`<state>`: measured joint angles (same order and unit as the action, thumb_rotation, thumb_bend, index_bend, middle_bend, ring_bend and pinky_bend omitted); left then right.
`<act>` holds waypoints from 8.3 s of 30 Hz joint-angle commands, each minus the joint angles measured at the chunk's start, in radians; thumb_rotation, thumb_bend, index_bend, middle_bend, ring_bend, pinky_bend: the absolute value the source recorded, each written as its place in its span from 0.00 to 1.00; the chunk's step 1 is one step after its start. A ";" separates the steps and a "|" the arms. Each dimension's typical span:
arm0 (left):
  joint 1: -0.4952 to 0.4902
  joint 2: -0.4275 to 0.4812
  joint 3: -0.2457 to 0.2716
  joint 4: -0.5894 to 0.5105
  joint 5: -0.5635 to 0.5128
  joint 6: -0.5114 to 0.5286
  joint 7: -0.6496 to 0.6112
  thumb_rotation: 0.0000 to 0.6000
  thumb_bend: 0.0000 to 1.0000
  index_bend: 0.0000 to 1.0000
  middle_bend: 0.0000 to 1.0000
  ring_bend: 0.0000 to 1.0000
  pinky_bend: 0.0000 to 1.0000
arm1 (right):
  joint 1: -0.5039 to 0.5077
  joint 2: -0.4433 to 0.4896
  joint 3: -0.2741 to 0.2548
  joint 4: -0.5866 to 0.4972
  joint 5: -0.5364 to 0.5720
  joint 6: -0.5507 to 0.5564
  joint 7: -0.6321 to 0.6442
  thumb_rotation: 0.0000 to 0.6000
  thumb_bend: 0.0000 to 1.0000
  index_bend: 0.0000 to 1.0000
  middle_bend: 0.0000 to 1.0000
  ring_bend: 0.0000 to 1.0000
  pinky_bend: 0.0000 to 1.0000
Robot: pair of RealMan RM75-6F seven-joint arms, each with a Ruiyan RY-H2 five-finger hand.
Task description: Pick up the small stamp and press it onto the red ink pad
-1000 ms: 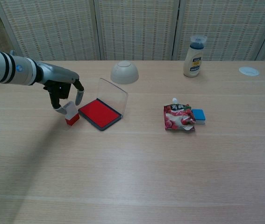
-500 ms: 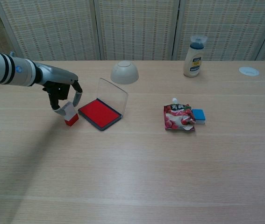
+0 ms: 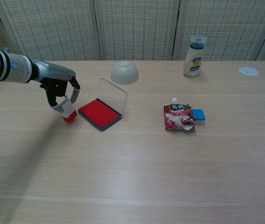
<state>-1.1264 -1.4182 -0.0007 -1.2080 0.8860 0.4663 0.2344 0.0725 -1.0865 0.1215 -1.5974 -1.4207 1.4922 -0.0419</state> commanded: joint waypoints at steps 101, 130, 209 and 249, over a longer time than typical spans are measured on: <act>-0.302 -0.168 0.134 0.176 -0.313 -0.126 0.027 1.00 0.64 0.77 1.00 0.92 0.87 | -0.030 0.061 -0.001 0.037 -0.022 0.025 0.205 1.00 0.26 0.00 0.00 0.00 0.00; -0.136 0.138 0.120 -0.363 -0.268 0.278 0.034 1.00 0.64 0.77 1.00 0.92 0.87 | -0.035 0.046 -0.020 0.023 -0.057 0.040 0.157 1.00 0.26 0.00 0.00 0.00 0.00; 0.081 0.009 -0.002 -0.263 -0.180 0.241 0.136 1.00 0.23 0.16 1.00 0.91 0.87 | -0.051 0.037 -0.026 0.021 -0.086 0.081 0.142 1.00 0.26 0.00 0.00 0.00 0.00; 0.965 0.213 0.058 -0.264 0.471 1.245 -0.296 0.97 0.21 0.00 0.00 0.00 0.20 | 0.004 -0.037 -0.028 0.007 -0.041 -0.015 -0.080 1.00 0.27 0.00 0.00 0.00 0.00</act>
<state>-0.1709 -1.2141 0.0676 -1.4612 1.3667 1.7045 -0.0645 0.0761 -1.1237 0.0938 -1.5911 -1.4626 1.4779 -0.1207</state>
